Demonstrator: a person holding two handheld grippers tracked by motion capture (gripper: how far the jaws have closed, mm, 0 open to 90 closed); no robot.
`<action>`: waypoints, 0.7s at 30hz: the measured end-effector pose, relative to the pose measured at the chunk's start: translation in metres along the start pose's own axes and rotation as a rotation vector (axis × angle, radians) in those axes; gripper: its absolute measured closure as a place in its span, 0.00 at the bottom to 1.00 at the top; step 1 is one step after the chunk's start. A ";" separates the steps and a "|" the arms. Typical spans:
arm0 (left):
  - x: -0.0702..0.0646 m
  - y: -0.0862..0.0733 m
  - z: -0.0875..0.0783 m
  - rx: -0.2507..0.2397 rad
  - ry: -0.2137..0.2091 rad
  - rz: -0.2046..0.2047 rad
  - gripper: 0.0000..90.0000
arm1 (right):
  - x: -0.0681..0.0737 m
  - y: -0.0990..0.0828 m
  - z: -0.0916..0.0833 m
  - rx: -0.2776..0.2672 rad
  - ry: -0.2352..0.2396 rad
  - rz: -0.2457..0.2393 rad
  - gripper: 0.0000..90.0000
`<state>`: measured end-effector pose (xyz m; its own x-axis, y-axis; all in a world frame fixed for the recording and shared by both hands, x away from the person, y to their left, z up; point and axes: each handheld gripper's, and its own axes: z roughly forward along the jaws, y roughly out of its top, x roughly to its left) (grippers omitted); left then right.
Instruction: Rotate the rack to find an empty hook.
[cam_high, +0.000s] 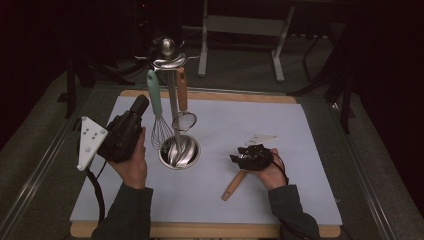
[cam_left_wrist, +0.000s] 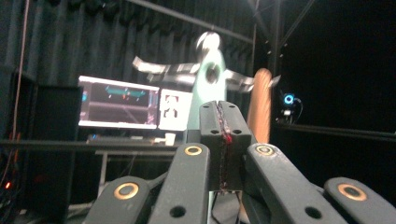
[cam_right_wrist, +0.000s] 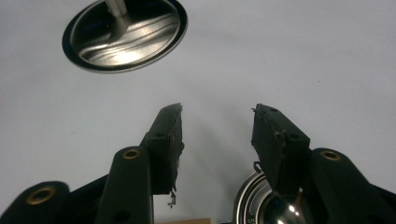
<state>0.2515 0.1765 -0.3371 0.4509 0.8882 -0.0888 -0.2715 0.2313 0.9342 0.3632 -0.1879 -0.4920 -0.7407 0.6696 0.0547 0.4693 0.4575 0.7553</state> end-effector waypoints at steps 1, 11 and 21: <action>0.000 0.000 0.000 0.000 0.000 0.000 1.00 | 0.000 0.000 0.000 0.000 0.000 0.000 0.58; -0.012 0.024 0.023 -0.017 -0.012 0.053 1.00 | -0.001 -0.002 -0.002 -0.020 0.006 0.023 0.57; -0.011 0.024 0.036 0.015 0.007 0.086 1.00 | 0.007 -0.002 0.004 -0.008 0.031 0.012 0.56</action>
<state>0.2709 0.1582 -0.3013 0.4204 0.9073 -0.0106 -0.2960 0.1482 0.9436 0.3589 -0.1817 -0.4955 -0.7494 0.6568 0.0842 0.4748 0.4444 0.7597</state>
